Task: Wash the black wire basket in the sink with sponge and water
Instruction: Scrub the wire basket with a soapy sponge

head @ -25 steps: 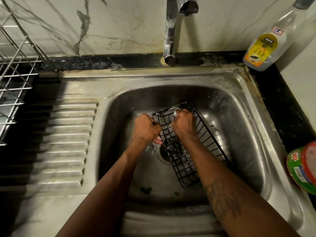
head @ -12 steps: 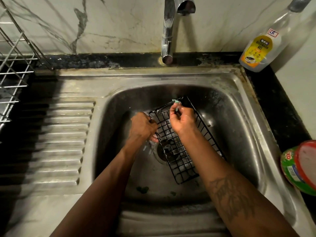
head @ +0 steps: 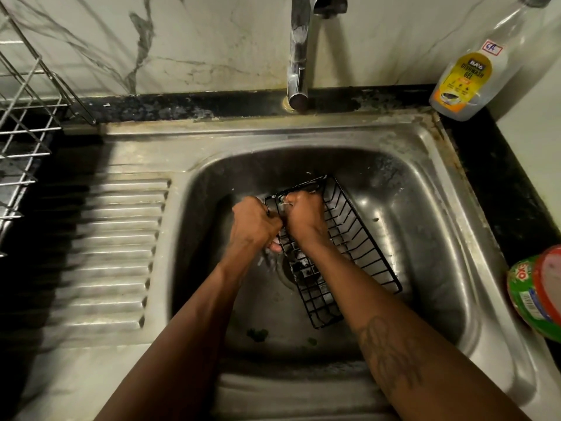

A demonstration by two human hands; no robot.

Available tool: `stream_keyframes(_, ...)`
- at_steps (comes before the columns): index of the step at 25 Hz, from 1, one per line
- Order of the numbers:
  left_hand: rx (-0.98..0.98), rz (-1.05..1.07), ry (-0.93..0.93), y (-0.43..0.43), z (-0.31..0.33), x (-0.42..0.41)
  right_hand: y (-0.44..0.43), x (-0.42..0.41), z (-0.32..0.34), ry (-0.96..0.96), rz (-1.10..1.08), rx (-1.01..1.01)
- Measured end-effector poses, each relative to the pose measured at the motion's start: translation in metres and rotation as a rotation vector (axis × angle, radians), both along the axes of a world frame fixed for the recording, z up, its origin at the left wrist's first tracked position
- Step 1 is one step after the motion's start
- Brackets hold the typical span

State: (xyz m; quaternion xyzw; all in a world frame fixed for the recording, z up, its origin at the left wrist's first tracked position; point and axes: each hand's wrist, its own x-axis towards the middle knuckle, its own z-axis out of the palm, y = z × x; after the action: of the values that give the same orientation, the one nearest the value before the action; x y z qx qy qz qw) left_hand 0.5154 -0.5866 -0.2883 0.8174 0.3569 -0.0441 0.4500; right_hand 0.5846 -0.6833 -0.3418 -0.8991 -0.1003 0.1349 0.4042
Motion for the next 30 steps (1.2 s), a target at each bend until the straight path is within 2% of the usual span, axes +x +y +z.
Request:
stream_keyframes(2, -0.013, -0.003, 0.027, 0.001, -0.001, 0.000, -0.004, -0.004, 0.000, -0.070, 0.060, -0.021)
stream_keyframes(4, -0.001, -0.014, 0.038, 0.003, -0.002, 0.000, -0.006, -0.014, 0.003, -0.264, 0.173, -0.018)
stream_keyframes(6, 0.000, -0.009, 0.038, 0.004, -0.003, 0.000, -0.007, -0.015, -0.004, -0.478, 0.233, 0.071)
stream_keyframes(8, -0.013, -0.004, 0.035, 0.005, -0.003, 0.000, -0.011, -0.012, -0.005, -0.425, 0.208, 0.170)
stream_keyframes(10, -0.026, -0.006, 0.034, 0.004, -0.003, 0.000, -0.015, -0.012, -0.010, -0.258, 0.236, 0.125)
stream_keyframes(13, -0.029, 0.003, 0.037, 0.005, -0.003, 0.000, -0.017, -0.009, -0.017, -0.412, 0.436, -0.172)
stream_keyframes(15, -0.030, 0.011, 0.043, 0.003, 0.000, -0.001, -0.015, -0.009, -0.017, -0.381, 0.492, -0.284)
stream_keyframes(18, -0.020, 0.019, 0.054, 0.002, 0.001, -0.002, -0.013, -0.012, -0.004, -0.231, 0.312, -0.137)
stream_keyframes(20, -0.016, 0.031, 0.047, 0.004, -0.001, -0.002, -0.018, -0.012, 0.005, -0.400, 0.116, 0.066)
stream_keyframes(21, -0.009, 0.040, 0.048, 0.005, -0.001, -0.001, -0.023, -0.008, 0.003, -0.469, 0.101, 0.067)
stream_keyframes(22, -0.010, 0.047, 0.052, 0.004, -0.001, -0.002, -0.030, -0.004, 0.001, -0.449, 0.122, 0.048)
stream_keyframes(24, -0.011, 0.042, 0.067, 0.003, 0.003, -0.003, -0.036, -0.003, -0.006, -0.334, 0.273, -0.211)
stream_keyframes(25, -0.009, 0.039, 0.075, 0.003, 0.003, -0.003, -0.035, -0.003, -0.013, -0.326, 0.293, -0.276)
stream_keyframes(27, -0.013, 0.049, 0.075, 0.005, 0.001, -0.002, -0.031, -0.004, -0.015, -0.298, 0.226, -0.220)
stream_keyframes(30, 0.025, 0.059, 0.087, 0.004, 0.001, -0.001, -0.033, -0.005, -0.003, -0.279, -0.038, 0.022)
